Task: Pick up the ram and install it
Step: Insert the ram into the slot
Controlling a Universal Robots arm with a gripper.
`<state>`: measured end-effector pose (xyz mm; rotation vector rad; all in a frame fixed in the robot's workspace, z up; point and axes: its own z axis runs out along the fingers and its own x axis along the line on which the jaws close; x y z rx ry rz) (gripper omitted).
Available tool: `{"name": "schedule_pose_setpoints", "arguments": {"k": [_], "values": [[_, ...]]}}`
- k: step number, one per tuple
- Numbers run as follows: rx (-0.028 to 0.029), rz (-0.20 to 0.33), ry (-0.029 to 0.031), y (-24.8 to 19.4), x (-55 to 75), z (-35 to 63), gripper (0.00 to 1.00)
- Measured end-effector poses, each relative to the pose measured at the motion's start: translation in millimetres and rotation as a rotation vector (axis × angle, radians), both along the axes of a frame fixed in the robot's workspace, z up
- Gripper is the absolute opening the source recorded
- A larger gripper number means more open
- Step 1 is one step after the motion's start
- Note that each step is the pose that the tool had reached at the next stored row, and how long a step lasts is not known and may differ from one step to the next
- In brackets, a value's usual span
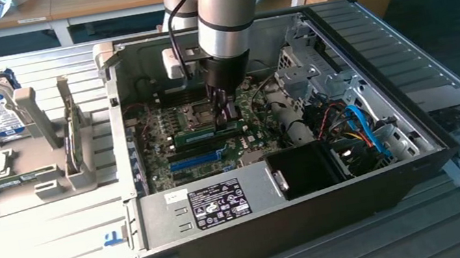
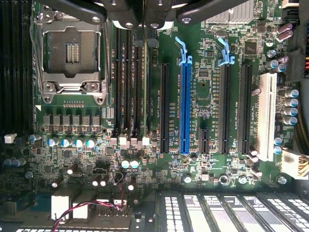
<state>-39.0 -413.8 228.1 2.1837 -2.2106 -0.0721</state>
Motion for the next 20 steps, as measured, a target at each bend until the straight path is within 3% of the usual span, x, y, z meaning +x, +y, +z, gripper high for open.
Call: {"name": "schedule_pose_setpoints", "arguments": {"k": [20], "values": [[0.0000, 0.000, 0.0000, 0.0, -0.2, -3.4, 0.12]]}}
